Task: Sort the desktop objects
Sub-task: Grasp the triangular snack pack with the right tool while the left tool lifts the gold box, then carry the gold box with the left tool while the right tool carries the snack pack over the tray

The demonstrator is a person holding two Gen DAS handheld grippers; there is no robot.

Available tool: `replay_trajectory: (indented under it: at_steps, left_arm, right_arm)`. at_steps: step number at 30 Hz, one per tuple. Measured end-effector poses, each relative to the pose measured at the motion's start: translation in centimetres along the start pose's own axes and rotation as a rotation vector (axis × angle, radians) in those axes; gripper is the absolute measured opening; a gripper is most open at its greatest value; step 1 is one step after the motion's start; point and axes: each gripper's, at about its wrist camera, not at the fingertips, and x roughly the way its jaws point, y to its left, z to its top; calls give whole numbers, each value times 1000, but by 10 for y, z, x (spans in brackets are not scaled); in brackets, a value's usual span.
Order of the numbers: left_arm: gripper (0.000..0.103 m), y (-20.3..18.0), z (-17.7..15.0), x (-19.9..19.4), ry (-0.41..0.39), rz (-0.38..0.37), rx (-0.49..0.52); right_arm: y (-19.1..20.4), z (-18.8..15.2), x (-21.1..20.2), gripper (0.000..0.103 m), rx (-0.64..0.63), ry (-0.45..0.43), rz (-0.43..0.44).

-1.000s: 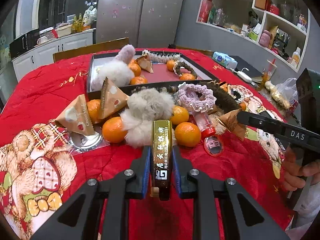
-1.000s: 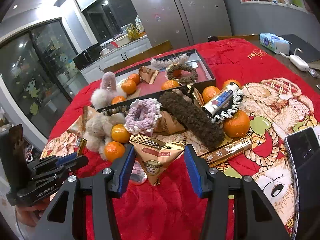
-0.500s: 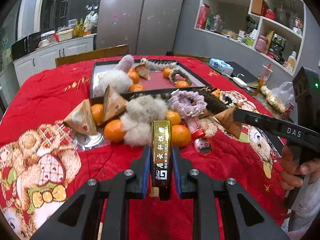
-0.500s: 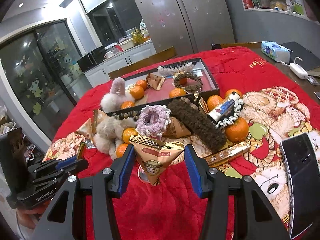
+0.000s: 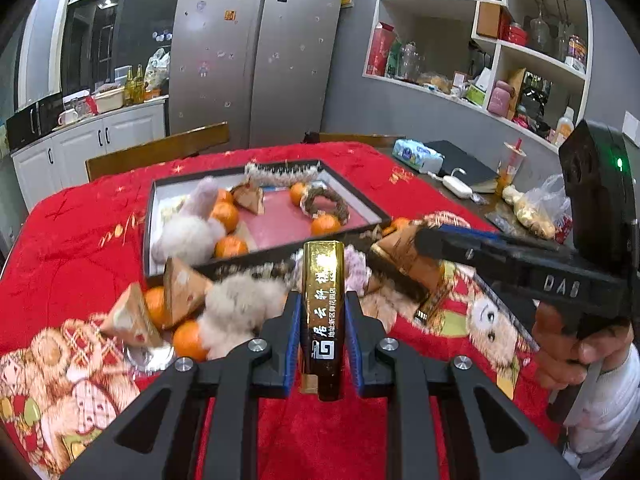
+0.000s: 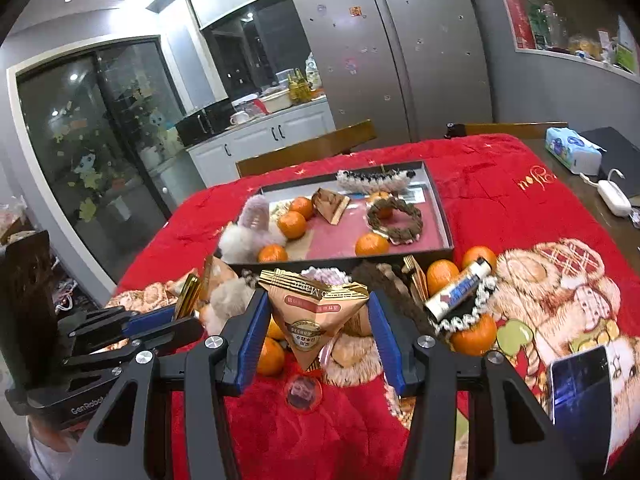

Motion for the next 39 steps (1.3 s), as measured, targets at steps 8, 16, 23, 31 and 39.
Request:
replay_trajectory:
  at_steps: [8,16,23,31,39]
  left_arm:
    - [22,-7,38,7,-59,49,22]
    - [22,-8,72,29,-67,70,6]
    - [22,-2,91,51,-55,82,-18]
    - [22,12,106,91,-18,99,-28]
    - [22,32,108,147,67,85,-60]
  right_arm:
    - [-2,22,8,48,-25,-13,10]
    - [-6,61,10,48,-41,-65,22]
    - [-11,83,26,48,-35,-77,25]
    - [-20,88,64,48,-45,-30,4]
    - [-46,92,105,48,-25,22,-26]
